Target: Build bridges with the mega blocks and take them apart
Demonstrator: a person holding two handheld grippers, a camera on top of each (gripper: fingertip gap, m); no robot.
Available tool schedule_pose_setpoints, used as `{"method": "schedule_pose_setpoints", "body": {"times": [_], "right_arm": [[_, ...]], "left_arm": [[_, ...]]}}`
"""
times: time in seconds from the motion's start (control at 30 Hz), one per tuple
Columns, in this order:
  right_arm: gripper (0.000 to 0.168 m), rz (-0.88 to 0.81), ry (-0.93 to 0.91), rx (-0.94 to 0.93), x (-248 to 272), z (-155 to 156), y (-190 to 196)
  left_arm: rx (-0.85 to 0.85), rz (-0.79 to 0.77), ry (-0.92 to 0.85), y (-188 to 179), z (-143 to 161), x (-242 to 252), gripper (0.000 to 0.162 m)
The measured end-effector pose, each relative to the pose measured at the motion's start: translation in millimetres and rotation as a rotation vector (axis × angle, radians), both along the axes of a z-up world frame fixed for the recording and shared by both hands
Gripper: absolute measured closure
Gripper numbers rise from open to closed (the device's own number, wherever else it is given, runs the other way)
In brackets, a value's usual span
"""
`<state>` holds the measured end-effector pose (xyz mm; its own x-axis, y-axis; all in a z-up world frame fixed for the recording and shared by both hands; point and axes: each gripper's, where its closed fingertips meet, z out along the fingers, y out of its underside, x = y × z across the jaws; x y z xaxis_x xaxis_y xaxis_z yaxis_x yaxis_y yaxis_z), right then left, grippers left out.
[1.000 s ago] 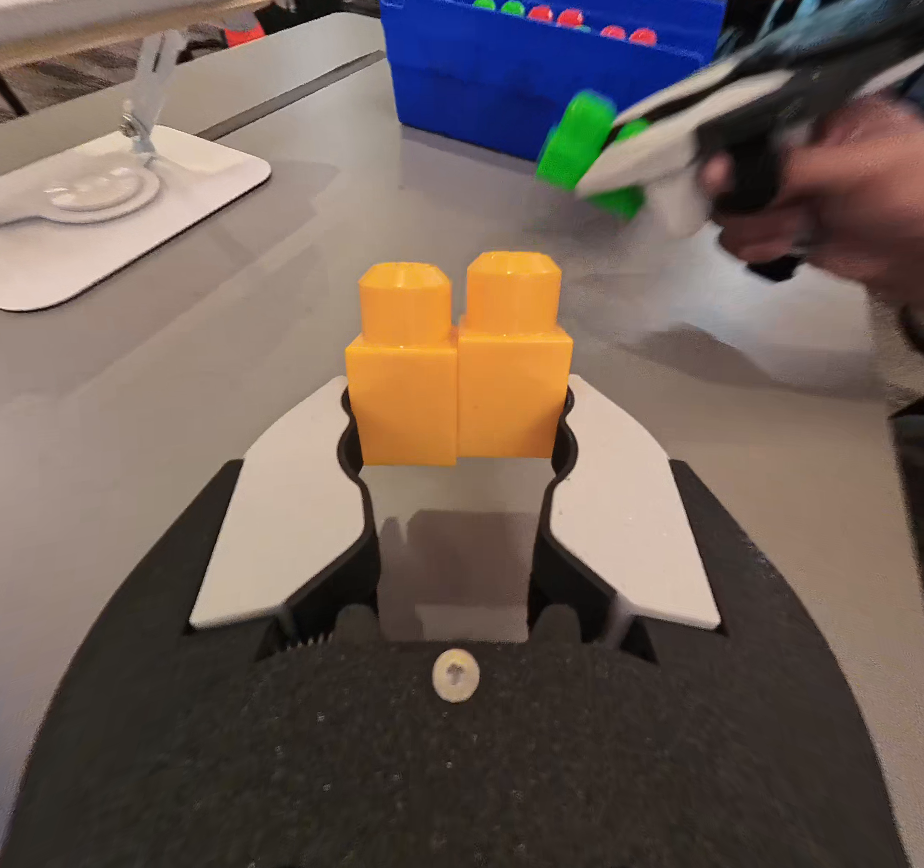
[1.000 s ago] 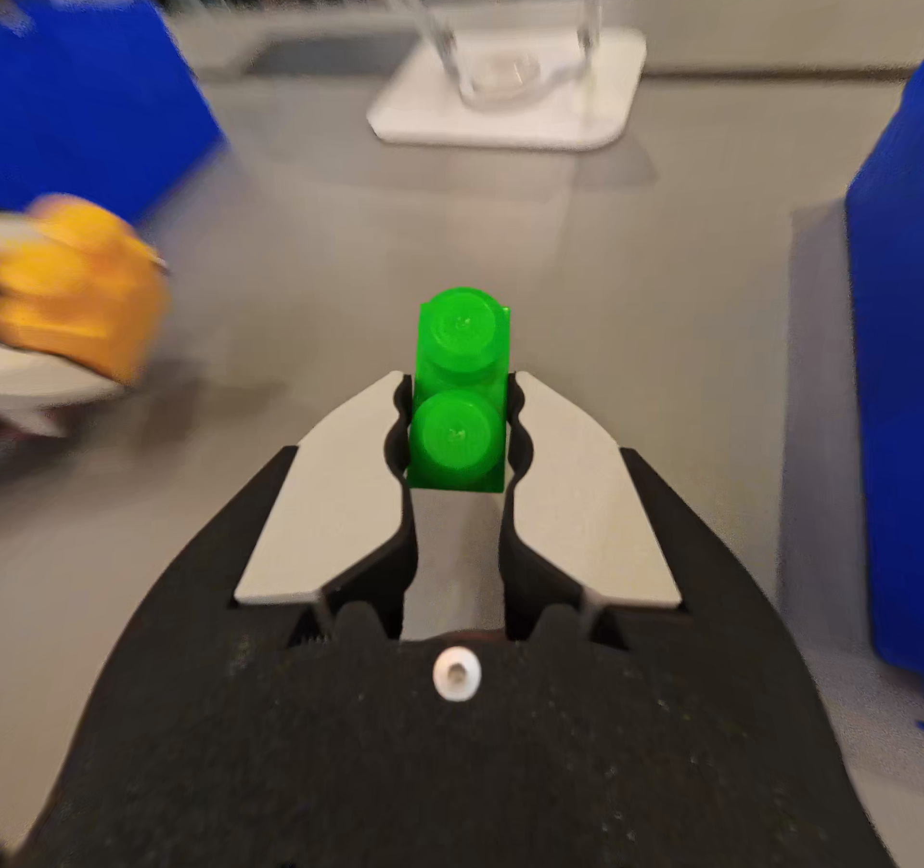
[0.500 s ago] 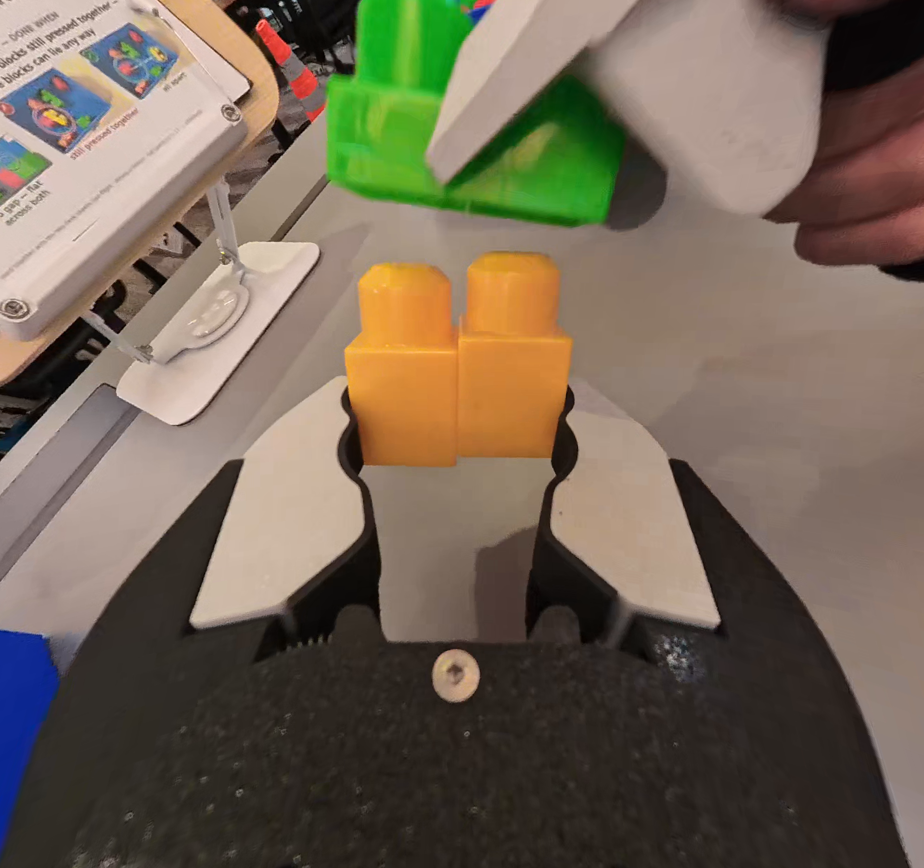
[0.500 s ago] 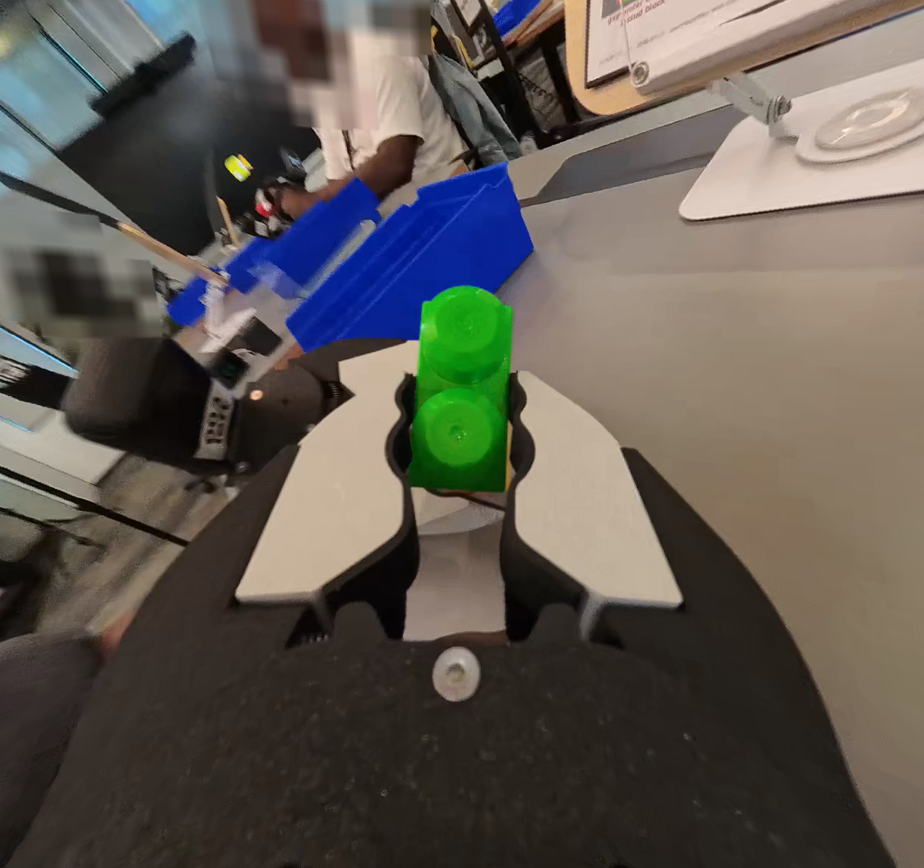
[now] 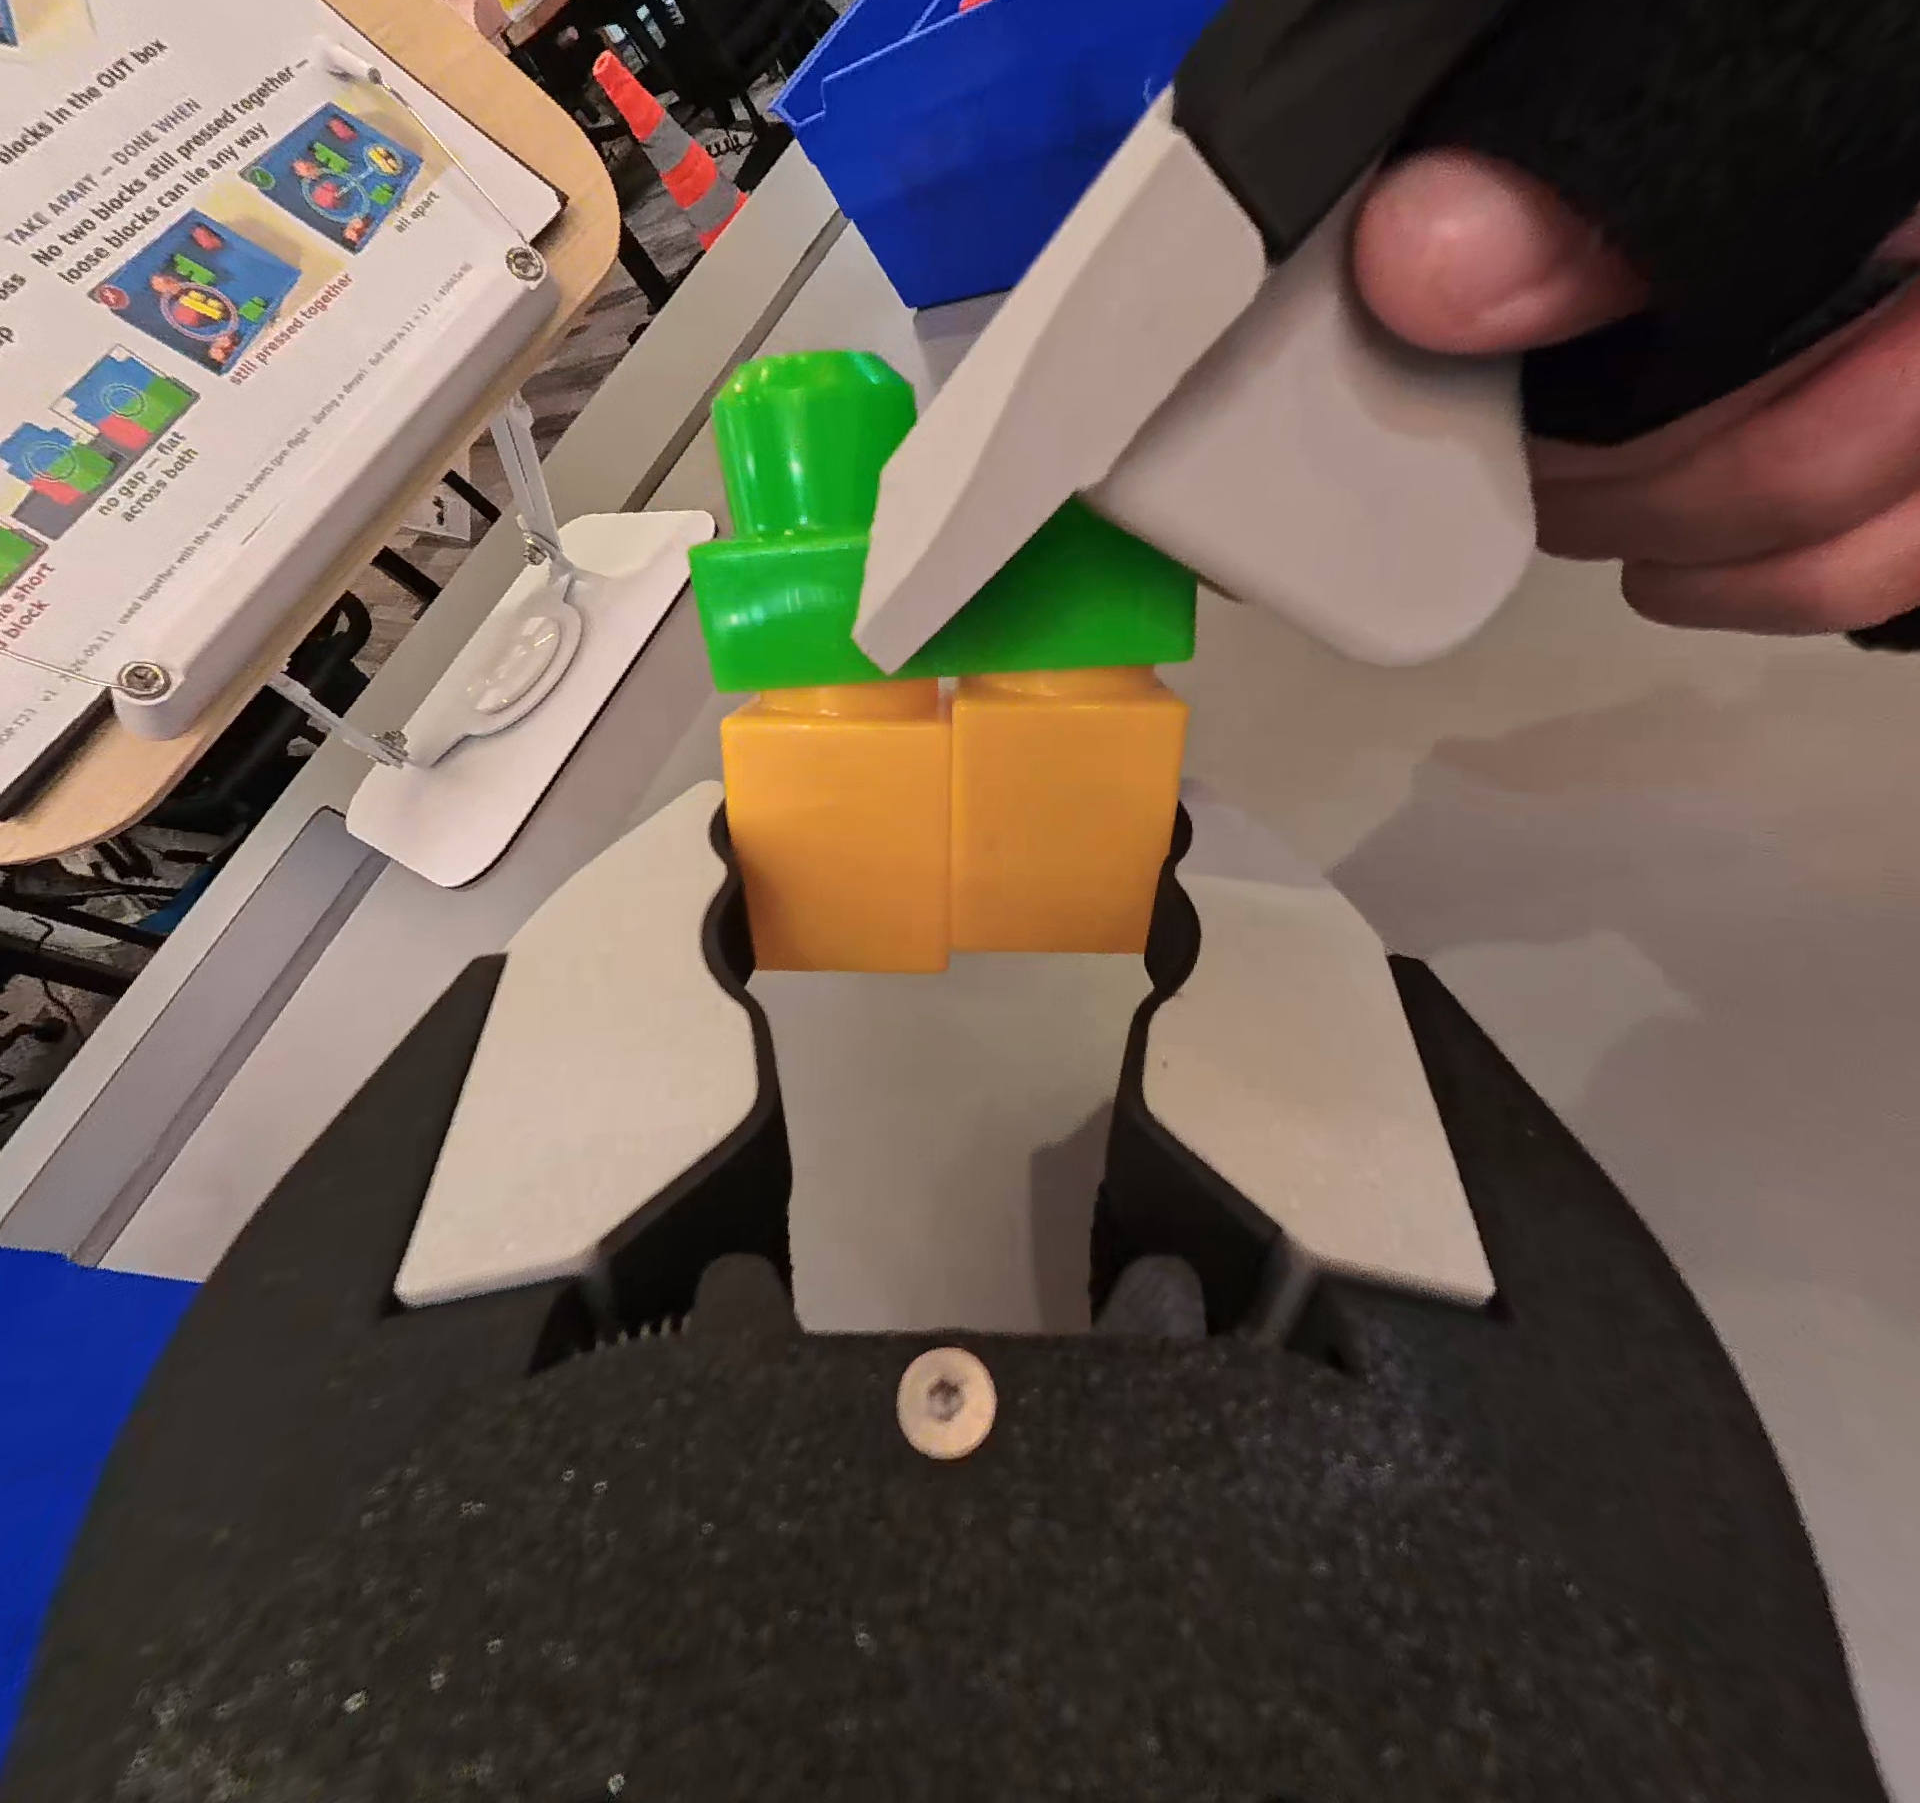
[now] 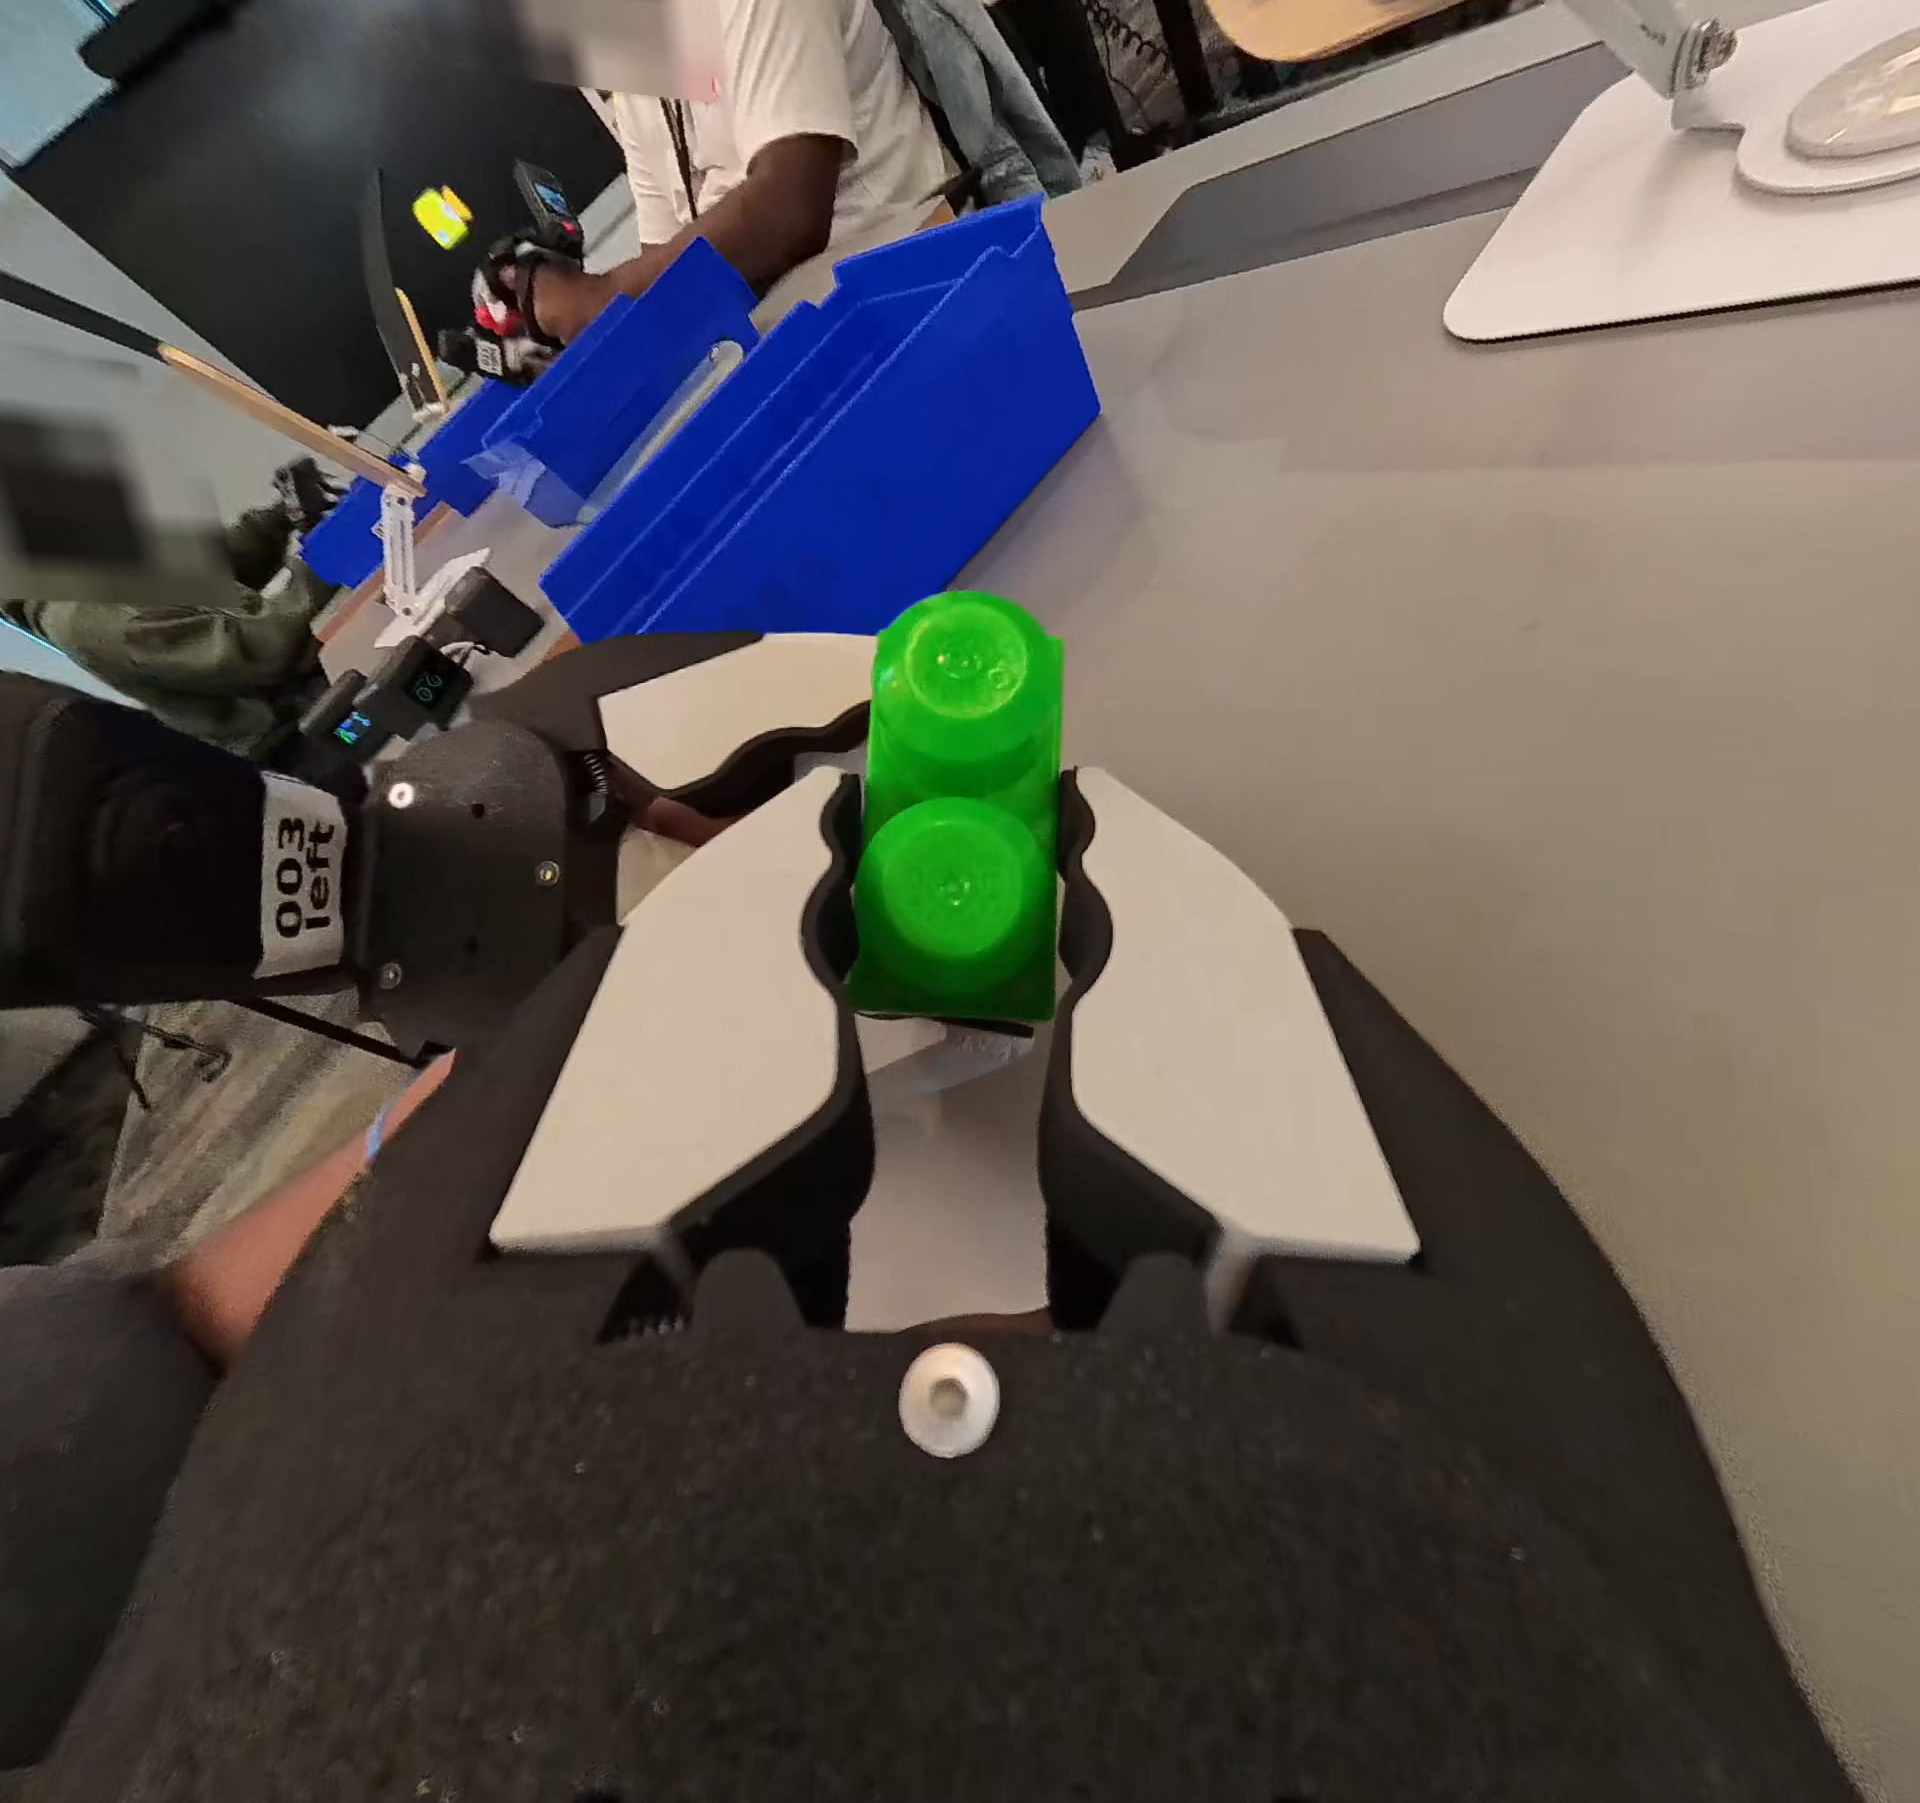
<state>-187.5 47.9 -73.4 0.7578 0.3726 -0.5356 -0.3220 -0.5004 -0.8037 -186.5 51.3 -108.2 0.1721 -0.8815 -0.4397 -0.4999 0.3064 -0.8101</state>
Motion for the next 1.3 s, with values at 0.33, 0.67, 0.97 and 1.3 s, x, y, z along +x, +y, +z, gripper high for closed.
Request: {"method": "schedule_pose_setpoints", "body": {"times": [0.33,0.67,0.97,1.3], "right_arm": [[0.131,-0.017,0.087,0.031,2.8,-4.6,3.4],[0.131,0.004,0.066,0.023,-1.4,-11.7,4.8],[0.132,0.054,0.155,0.015,-1.5,-11.3,7.9],[0.133,0.201,0.363,0.178,32.0,21.1,-6.0]], "left_arm": [[-0.021,0.022,-0.002,1.4,-2.5,7.1,0.088],[-0.016,0.036,0.024,3.8,-4.3,7.1,0.088],[-0.002,0.005,-0.010,4.7,6.9,16.0,0.086],[-0.663,-0.106,-0.287,-15.8,40.0,1.1,0.082]]}}
